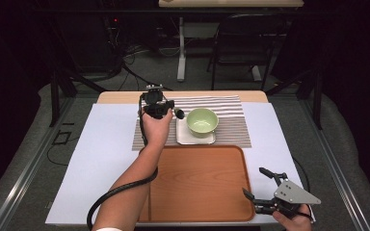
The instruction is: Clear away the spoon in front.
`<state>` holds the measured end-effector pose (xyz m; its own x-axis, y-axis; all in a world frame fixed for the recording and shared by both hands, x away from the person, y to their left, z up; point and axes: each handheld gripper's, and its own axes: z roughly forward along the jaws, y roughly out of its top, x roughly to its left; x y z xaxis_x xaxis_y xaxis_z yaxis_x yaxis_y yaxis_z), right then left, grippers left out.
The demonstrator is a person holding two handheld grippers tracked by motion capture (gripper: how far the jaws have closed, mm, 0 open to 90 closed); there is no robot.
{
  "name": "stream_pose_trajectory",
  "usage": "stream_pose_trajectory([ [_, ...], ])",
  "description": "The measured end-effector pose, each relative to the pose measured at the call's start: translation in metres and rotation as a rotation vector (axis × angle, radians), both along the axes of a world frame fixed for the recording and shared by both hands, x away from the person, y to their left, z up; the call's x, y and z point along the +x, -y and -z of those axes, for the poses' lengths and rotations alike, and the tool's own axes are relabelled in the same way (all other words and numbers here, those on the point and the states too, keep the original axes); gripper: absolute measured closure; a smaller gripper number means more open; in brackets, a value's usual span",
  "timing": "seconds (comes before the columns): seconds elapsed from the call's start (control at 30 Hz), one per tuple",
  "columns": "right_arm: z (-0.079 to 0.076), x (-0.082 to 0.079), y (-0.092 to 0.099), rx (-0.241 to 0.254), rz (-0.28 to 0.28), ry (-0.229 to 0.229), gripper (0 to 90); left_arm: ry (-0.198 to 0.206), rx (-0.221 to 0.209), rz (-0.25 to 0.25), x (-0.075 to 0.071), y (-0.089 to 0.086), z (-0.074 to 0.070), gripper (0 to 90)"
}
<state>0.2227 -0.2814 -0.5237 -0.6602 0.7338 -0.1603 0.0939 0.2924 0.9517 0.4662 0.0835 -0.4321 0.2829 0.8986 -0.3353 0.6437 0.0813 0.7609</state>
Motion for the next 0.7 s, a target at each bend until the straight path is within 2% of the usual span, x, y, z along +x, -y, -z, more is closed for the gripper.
stream_pose_trajectory([
  [0.7, 0.000, 0.000, -0.001, -0.004, 0.002, 0.000, 15.3, -0.027, -0.008, 0.045, -0.044, -0.031, 0.014, 89.3],
])
